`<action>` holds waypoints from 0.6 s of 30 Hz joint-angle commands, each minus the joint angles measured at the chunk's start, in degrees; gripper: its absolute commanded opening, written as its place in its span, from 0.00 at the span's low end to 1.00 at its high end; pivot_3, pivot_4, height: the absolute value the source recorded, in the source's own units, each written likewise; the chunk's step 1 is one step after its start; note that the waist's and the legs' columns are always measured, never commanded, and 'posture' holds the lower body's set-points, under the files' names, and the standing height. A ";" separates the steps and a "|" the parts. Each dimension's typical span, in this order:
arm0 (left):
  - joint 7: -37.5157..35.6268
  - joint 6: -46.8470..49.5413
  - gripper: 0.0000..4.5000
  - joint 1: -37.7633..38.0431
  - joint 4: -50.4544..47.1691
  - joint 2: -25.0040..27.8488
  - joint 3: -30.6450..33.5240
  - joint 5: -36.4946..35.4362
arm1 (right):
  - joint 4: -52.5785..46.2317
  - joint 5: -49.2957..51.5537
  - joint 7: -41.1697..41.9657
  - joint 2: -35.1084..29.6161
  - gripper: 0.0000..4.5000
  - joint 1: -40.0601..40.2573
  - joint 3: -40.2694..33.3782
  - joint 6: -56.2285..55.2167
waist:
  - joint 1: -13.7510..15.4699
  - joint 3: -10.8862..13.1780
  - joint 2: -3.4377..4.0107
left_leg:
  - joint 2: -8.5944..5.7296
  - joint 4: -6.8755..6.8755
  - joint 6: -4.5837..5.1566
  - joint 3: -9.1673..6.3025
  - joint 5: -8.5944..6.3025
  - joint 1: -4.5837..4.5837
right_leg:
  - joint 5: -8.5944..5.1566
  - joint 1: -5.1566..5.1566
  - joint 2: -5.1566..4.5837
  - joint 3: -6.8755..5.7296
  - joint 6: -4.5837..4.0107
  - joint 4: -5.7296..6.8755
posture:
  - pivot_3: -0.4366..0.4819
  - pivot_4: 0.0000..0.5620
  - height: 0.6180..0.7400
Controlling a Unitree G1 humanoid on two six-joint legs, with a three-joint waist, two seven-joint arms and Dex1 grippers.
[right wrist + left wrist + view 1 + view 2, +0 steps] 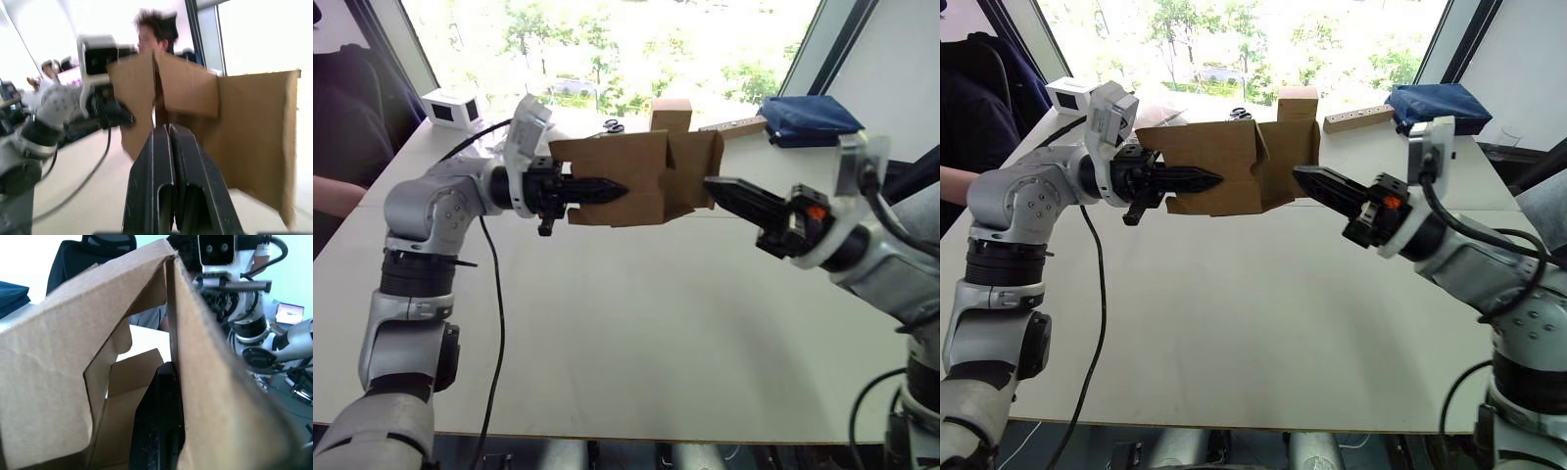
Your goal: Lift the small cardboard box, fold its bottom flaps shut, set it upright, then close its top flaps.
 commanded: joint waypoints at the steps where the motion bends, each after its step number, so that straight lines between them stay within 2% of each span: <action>1: -0.33 -0.23 0.00 -1.57 -1.23 0.39 0.70 -0.92 | -2.57 -5.47 2.03 -0.72 0.01 3.51 0.86 -1.59 | -0.15 0.00 0.00 | 0.00 0.00 0.00 0.01 0.00 0.00 | 0.00 0.00 0.00 0.01 0.00 0.00 | 0.48 0.27 1.00; 8: -0.04 1.43 0.00 -1.59 -3.43 0.09 0.74 -2.14 | -1.87 -12.05 2.35 3.16 0.01 0.98 5.83 -4.69 | -0.10 0.00 0.00 | 0.02 0.00 0.00 0.00 0.00 0.01 | -0.01 -0.01 0.07 0.04 0.01 0.00 | 0.48 0.27 1.00; 18: 0.65 2.51 0.00 -0.91 -4.90 -0.18 0.62 -2.89 | -0.46 -12.97 2.31 7.26 0.01 -3.34 7.91 -5.12 | -0.06 0.00 0.00 | 0.01 0.01 -0.01 0.01 0.00 0.00 | -0.01 -0.01 0.05 0.04 0.01 -0.01 | 0.48 0.27 1.00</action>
